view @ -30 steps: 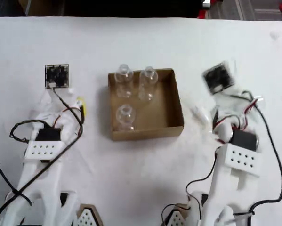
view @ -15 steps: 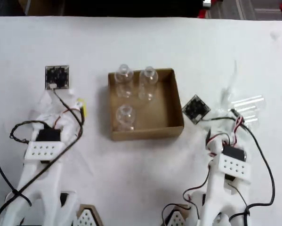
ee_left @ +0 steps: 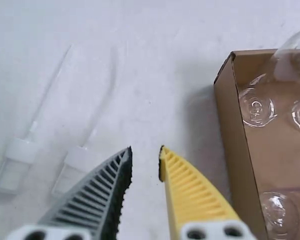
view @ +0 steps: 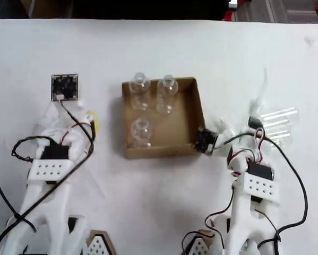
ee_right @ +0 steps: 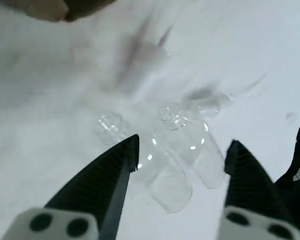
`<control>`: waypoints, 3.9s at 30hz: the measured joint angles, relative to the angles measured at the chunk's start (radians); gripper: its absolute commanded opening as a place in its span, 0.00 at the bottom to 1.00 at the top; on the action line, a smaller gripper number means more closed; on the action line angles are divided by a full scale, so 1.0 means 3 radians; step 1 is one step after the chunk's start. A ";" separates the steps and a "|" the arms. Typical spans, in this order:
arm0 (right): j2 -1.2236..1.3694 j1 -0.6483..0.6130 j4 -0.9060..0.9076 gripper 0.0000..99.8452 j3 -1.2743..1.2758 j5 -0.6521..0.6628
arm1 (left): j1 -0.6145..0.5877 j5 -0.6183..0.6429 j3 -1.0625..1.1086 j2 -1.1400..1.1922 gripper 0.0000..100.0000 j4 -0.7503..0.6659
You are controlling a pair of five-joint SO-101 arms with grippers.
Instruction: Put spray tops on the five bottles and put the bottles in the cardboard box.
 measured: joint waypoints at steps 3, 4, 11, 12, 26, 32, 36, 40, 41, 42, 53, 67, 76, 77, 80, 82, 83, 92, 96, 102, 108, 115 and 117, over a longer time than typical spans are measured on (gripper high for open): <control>0.0000 -0.0005 0.0307 0.27 0.0000 0.0256 | 0.0000 0.0000 0.0000 0.0000 0.09 0.0000; 0.0000 -0.0005 0.0414 0.27 0.0000 0.0348 | 0.0000 0.0000 0.0000 0.0000 0.09 0.0000; 0.0000 -0.0005 0.0742 0.27 -0.0107 0.0757 | 0.0000 0.0000 0.0000 0.0000 0.09 0.0000; 0.0000 -0.0005 0.0772 0.27 -0.0133 0.0788 | 0.0000 0.0000 0.0000 0.0000 0.09 0.0000; 0.0936 0.0118 0.0803 0.26 -0.0716 0.0972 | 0.0000 0.0000 0.0000 0.0000 0.09 0.0000; 0.1309 0.0159 0.0803 0.26 -0.0808 0.0972 | 0.0000 0.0000 0.0000 0.0000 0.09 0.0000; 0.1432 0.0153 0.0803 0.26 -0.0890 0.0972 | 0.0000 0.0000 0.0000 0.0000 0.09 0.0000; 0.1504 0.0138 0.0803 0.26 -0.0941 0.0972 | 0.0000 0.0000 0.0000 0.0000 0.09 0.0000; 0.1504 0.0133 0.0803 0.26 -0.0946 0.0972 | 0.0000 0.0000 0.0000 0.0000 0.09 0.0000; 0.1504 0.0133 0.0803 0.25 -0.0946 0.0972 | 0.0000 0.0000 0.0000 0.0000 0.09 0.0000; 0.1514 0.0123 0.0701 0.18 -0.0946 0.0972 | 0.0000 0.0000 0.0000 0.0000 0.09 0.0000; 0.1514 0.0123 0.0690 0.03 -0.0946 0.0977 | 0.0000 0.0000 0.0000 0.0000 0.09 0.0000; 0.1514 0.0128 0.0690 0.02 -0.0946 0.0915 | 0.0000 0.0000 0.0000 0.0000 0.09 0.0000; 0.1514 0.0128 0.0690 0.02 -0.0951 0.0854 | 0.0000 0.0000 0.0000 0.0000 0.09 0.0000; 0.1519 0.0113 0.0690 0.02 -0.1028 0.0650 | 0.0000 0.0000 0.0000 0.0000 0.09 0.0000; 0.1519 0.0072 0.0690 0.02 -0.1089 0.0486 | 0.0000 0.0000 0.0000 0.0000 0.09 0.0000; 0.1519 0.0056 0.0690 0.02 -0.1130 0.0384 | 0.0000 0.0000 0.0000 0.0000 0.09 0.0000; 0.1519 -0.0061 0.0696 0.02 -0.1780 -0.0905 | 0.0000 0.0000 0.0000 0.0000 0.09 0.0000; 0.1524 -0.0087 0.0967 0.02 -0.2250 -0.1565 | 0.0015 0.0000 0.0000 0.0000 0.09 0.0000; 0.1524 -0.0133 0.1626 0.02 -0.3191 -0.2736 | 0.0020 0.0000 0.0000 0.0000 0.09 0.0000; 0.1524 -0.0445 0.2307 0.02 -0.4025 -0.3943 | 0.0020 0.0000 0.0000 0.0000 0.09 0.0000; 0.1059 -0.1002 0.2557 0.02 -0.4209 -0.4649 | 0.0020 0.0000 0.0000 0.0000 0.09 0.0000; 0.0864 -0.1156 0.2455 0.02 -0.4076 -0.4690 | 0.0020 0.0000 0.0000 0.0000 0.09 0.0000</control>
